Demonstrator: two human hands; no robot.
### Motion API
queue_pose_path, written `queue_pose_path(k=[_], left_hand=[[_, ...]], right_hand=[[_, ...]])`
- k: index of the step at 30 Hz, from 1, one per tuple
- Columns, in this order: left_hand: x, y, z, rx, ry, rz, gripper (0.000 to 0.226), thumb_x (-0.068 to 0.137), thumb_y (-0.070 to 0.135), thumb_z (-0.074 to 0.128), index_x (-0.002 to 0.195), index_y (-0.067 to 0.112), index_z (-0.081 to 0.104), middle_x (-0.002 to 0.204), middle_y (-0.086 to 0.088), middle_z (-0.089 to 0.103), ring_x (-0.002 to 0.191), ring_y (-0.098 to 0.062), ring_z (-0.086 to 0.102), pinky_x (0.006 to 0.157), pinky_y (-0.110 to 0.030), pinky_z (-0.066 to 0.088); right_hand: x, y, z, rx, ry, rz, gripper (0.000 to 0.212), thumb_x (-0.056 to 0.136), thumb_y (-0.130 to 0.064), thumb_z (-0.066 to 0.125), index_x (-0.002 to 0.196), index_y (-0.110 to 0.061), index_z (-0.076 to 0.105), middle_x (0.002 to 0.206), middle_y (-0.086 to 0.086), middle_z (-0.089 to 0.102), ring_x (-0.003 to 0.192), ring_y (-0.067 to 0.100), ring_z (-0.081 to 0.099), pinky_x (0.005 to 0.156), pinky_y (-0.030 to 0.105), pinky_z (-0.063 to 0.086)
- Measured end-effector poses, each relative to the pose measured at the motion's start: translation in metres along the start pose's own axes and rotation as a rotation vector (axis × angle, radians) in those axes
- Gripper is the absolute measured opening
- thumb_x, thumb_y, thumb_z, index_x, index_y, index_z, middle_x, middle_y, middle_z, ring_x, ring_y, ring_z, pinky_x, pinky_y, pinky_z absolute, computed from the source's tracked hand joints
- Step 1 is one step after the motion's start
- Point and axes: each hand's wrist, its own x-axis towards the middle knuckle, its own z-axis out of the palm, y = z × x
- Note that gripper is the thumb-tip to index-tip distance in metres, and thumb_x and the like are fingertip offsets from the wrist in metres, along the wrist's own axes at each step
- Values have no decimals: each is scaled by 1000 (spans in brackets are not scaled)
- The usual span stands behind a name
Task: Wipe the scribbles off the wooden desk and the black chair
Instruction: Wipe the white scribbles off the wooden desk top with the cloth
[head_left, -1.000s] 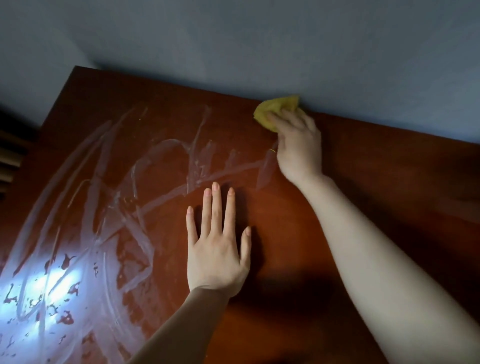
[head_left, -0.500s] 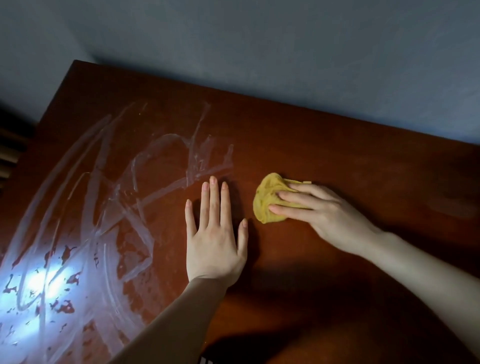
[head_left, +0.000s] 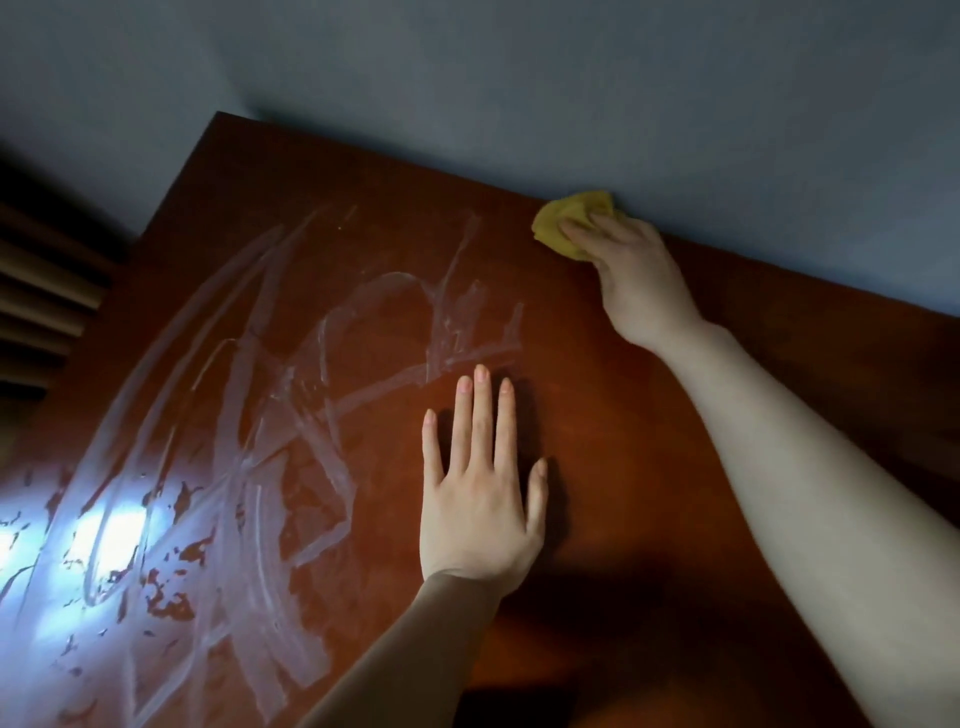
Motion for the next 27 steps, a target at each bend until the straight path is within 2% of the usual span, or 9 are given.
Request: queue_pose_path(k=[7, 11, 15, 19, 24, 27], left_hand=[[1, -1, 0, 4, -4, 3, 63, 97, 43, 26, 150, 10, 17, 158, -9, 11, 146, -21, 6, 115, -46, 8], [2, -1, -1, 10, -11, 5, 62, 97, 43, 26, 150, 10, 19, 158, -8, 13, 146, -21, 7, 115, -46, 7], [1, 0, -1, 3, -14, 11, 60, 97, 42, 27, 149, 11, 24, 158, -8, 14, 147, -20, 6, 116, -46, 6], [1, 0, -3, 4, -3, 25, 57, 97, 40, 28, 145, 11, 32, 156, -10, 22, 146, -23, 12, 116, -47, 8], [0, 0, -5, -2, 37, 30, 49, 93, 37, 35, 134, 12, 45, 139, -12, 46, 132, -29, 34, 113, -50, 14], [-1, 0, -4, -9, 56, 17, 47, 93, 37, 36, 131, 12, 47, 132, -12, 49, 126, -30, 38, 113, -49, 16]], right_hand=[[53, -60, 27, -10, -94, -154, 57, 93, 2, 36, 142, -27, 42, 151, 5, 34, 137, 32, 29, 110, 40, 27], [40, -69, 31, 58, -150, -340, 57, 92, 6, 40, 135, -29, 52, 145, 4, 44, 134, 31, 35, 107, 44, 31], [6, -65, 24, 110, -215, -448, 55, 92, 7, 41, 133, -28, 54, 143, 4, 47, 134, 30, 36, 103, 45, 30], [-27, -54, 14, 135, -247, -447, 54, 94, 6, 41, 133, -29, 54, 142, 0, 47, 135, 25, 35, 104, 41, 29], [-67, -19, -3, 125, -236, -337, 50, 96, 0, 44, 132, -33, 53, 142, -3, 47, 135, 20, 34, 109, 37, 25], [-85, 8, -14, 116, -173, -249, 51, 94, 3, 48, 132, -30, 53, 140, 1, 50, 133, 23, 38, 109, 44, 31]])
